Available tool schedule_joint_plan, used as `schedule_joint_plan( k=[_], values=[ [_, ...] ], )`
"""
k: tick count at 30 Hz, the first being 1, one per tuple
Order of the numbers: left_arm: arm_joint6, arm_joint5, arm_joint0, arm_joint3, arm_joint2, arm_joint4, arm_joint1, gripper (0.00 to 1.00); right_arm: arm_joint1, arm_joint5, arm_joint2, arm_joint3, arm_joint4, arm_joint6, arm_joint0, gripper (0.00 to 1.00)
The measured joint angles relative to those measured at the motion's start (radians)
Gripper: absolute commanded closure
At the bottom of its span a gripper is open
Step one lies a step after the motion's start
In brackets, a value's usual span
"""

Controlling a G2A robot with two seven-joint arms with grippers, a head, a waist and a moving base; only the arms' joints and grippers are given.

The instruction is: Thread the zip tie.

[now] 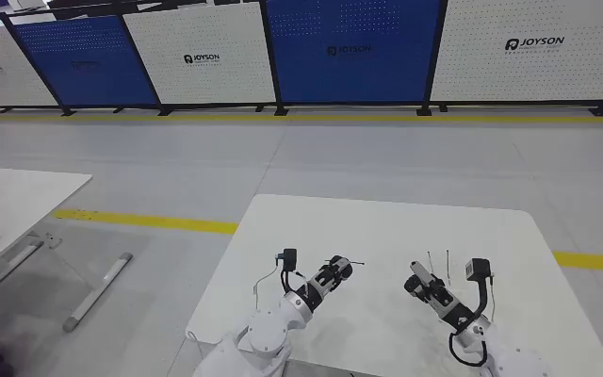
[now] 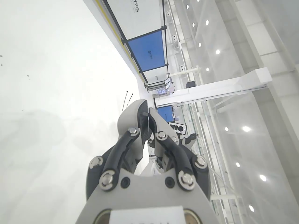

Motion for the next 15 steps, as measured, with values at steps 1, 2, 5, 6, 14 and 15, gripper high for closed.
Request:
schedule_joint_plan(
  k=[1, 2, 5, 6, 14, 15],
  values=[
    [-0.010, -0.001, -0.001, 0.000, 0.002, 0.006, 0.000, 1.00, 0.000, 0.000, 0.000, 0.000, 0.000, 0.000, 0.000, 0.00],
    [-0.023, -0.001, -0.002, -0.001, 0.003, 0.016, 0.001, 1.00, 0.000, 0.000, 0.000, 0.000, 0.000, 0.000, 0.000, 0.00],
    [-0.074, 0.003, 0.003, -0.006, 0.003, 0.069, 0.008, 1.00, 0.000, 0.000, 0.000, 0.000, 0.000, 0.000, 0.000, 0.00],
    [-0.092, 0.009, 0.008, -0.010, 0.000, 0.093, 0.012, 1.00, 0.000, 0.000, 0.000, 0.000, 0.000, 0.000, 0.000, 0.00],
    [-0.151, -0.004, 0.038, -0.028, -0.040, 0.040, 0.021, 1.00, 0.000, 0.000, 0.000, 0.000, 0.000, 0.000, 0.000, 0.00],
    [-0.151, -0.004, 0.038, -0.027, -0.039, 0.041, 0.021, 1.00, 0.000, 0.000, 0.000, 0.000, 0.000, 0.000, 0.000, 0.00]
  ],
)
